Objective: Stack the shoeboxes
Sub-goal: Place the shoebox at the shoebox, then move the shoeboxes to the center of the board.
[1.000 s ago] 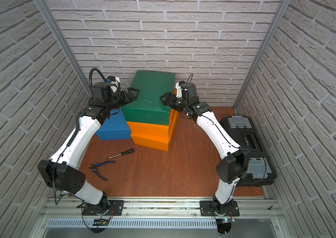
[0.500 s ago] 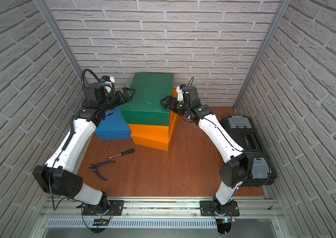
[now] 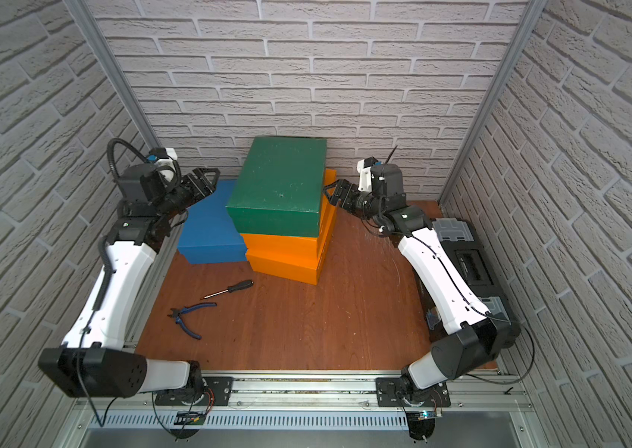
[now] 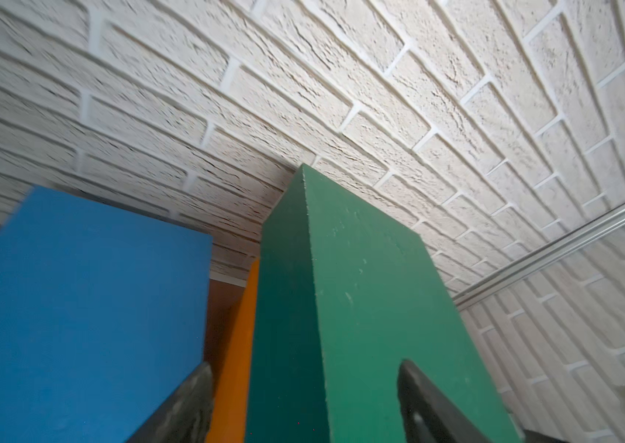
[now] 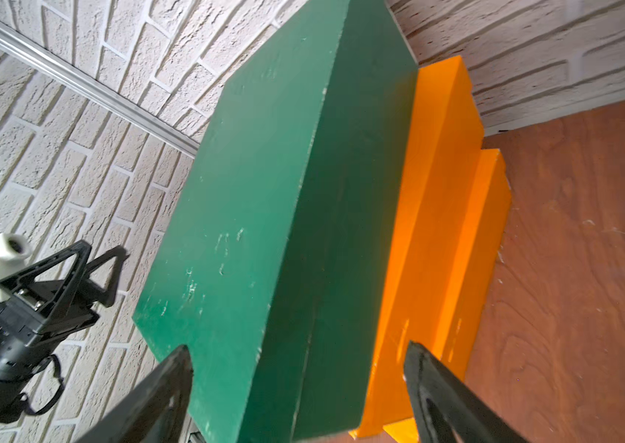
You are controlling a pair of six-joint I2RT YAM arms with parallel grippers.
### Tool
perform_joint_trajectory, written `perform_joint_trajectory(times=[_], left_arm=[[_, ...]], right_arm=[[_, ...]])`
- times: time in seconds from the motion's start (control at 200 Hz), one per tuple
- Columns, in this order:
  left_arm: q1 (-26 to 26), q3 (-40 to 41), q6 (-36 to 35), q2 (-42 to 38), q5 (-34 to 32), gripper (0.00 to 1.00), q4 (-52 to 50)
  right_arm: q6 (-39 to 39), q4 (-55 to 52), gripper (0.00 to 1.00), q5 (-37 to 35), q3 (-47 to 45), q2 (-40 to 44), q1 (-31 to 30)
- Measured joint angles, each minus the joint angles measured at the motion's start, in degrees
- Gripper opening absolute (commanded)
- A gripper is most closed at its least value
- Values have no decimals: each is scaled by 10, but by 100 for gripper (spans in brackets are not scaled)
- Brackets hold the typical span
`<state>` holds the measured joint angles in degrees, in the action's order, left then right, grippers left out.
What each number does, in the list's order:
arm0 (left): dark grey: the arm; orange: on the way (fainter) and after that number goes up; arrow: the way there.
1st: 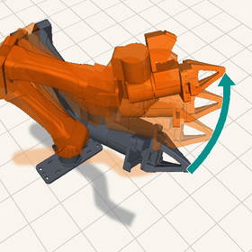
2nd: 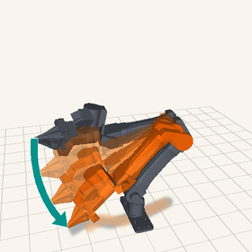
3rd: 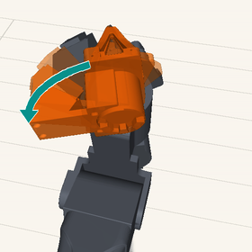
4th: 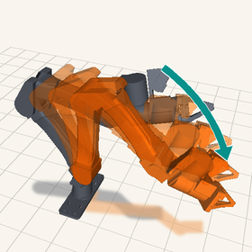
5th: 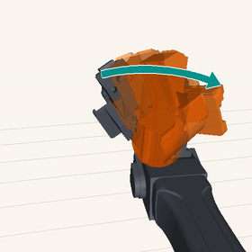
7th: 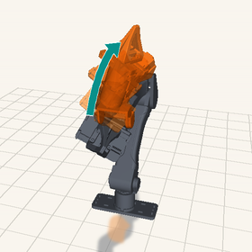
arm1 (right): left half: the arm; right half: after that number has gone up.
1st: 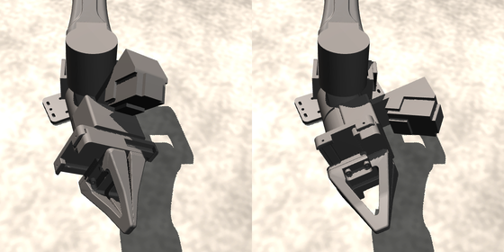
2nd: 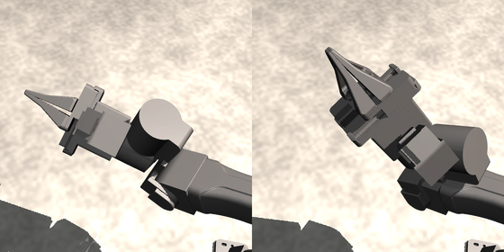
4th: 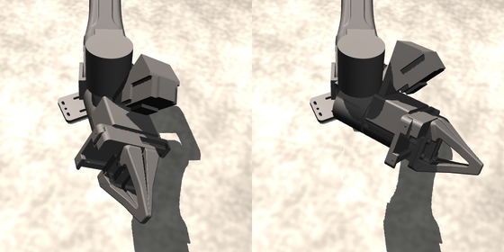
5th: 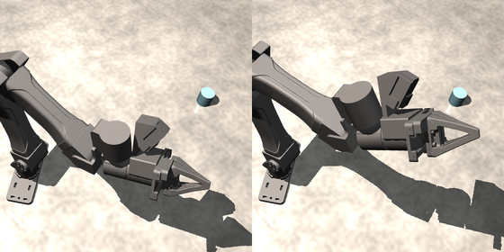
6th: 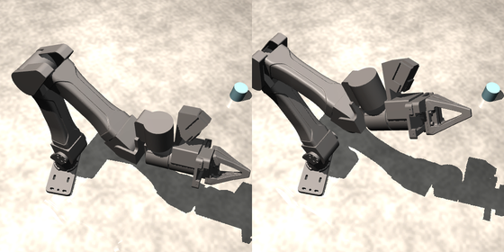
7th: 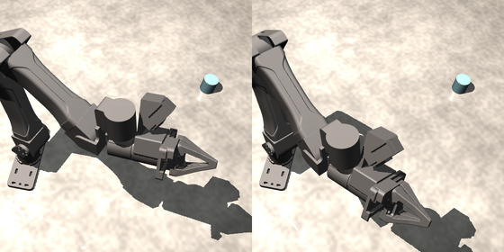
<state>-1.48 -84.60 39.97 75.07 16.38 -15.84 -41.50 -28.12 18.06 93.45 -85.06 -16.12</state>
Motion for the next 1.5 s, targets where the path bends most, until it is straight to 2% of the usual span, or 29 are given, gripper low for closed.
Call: perform_joint_trajectory(times=[0.045,0.1,0.125,0.2,0.265,0.4,0.515,0.755,0.94,1.155,1.5], left_arm=[[1,22,2,-24,-12,53,0],[2,49,7,-46,-27,48,-3],[2,62,9,-54,-32,45,-4],[3,102,20,-65,-40,49,-6],[3,139,33,-63,-40,43,-6],[4,217,56,-48,-32,11,-16],[5,265,70,-41,-30,0,-19],[5,309,99,-12,-14,0,11],[5,329,124,51,11,0,66],[-3,337,151,126,35,0,127],[-66,331,170,176,43,0,175]], right_arm=[[1,1,65,-3,-21,16,5],[3,0,41,-7,-46,31,10],[4,0,33,-10,-57,37,12],[7,-6,14,-17,-86,45,15],[13,-16,3,-18,-106,46,15],[29,-30,3,-16,-144,44,15],[34,-26,3,-10,-171,36,15],[33,28,3,33,-221,-23,15],[25,76,3,66,-242,-71,17],[21,102,3,78,-244,-86,17],[0,130,3,80,-247,-140,17]])
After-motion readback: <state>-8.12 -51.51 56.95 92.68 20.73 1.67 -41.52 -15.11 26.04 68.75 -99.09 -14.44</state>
